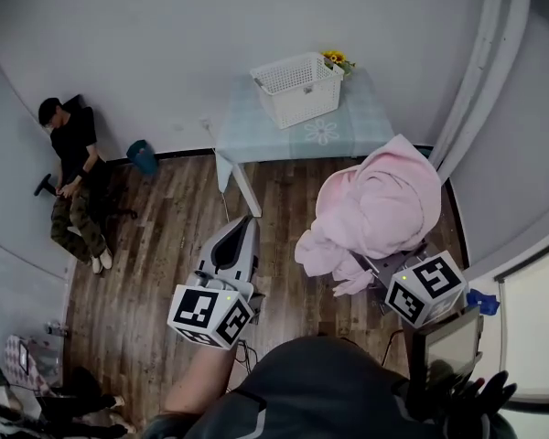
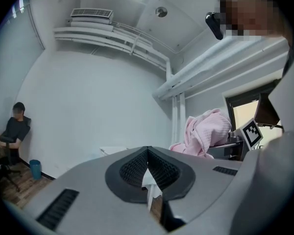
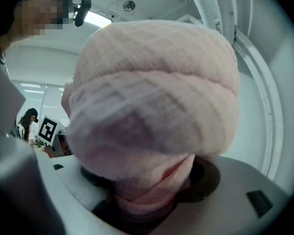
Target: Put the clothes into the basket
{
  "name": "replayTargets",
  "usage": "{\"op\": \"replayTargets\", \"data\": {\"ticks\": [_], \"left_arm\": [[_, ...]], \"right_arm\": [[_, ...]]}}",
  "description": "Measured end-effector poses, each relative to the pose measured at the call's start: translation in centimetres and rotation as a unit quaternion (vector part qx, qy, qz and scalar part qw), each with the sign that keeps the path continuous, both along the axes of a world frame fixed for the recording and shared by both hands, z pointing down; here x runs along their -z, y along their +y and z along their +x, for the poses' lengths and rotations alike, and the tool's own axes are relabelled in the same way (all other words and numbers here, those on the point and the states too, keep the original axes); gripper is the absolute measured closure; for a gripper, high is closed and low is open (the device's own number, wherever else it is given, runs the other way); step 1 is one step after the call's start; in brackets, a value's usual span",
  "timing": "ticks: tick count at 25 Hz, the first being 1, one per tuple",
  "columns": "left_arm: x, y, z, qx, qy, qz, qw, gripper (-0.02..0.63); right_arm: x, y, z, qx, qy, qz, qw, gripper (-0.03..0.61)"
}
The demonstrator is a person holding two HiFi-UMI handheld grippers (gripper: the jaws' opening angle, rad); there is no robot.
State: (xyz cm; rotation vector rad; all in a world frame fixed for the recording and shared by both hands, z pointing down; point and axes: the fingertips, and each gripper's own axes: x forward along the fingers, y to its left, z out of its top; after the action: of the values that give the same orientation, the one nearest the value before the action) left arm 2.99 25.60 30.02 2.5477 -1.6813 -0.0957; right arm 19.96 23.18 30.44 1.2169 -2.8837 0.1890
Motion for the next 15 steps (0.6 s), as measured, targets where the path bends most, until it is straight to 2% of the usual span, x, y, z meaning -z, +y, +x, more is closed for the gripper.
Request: {"op": "replayTargets", "data": {"ticks": [6,11,15], "left_arm": [[-1.0,-3.3,0.3,0.018,-0.014,-0.013,0.9997,0.604],[-1.6,-6.0,0.3,0.015,-0.021,-0.020,0.9995,0.604],[-3.0,-8.7,-1.0,0.012,-0.012,-0.020,0.9996,0.604]], "right_arm": [[-0.9,-4.0,0.9,0.012,-0.007,-0.007,1.000,0.236],[-1.5,-7.1,0.7,0.014,-0.015,-0.009,1.000,0.236],[-2.6,-9.7,-0.3,0.006,-0.009,-0.009,1.000,0.236]]}}
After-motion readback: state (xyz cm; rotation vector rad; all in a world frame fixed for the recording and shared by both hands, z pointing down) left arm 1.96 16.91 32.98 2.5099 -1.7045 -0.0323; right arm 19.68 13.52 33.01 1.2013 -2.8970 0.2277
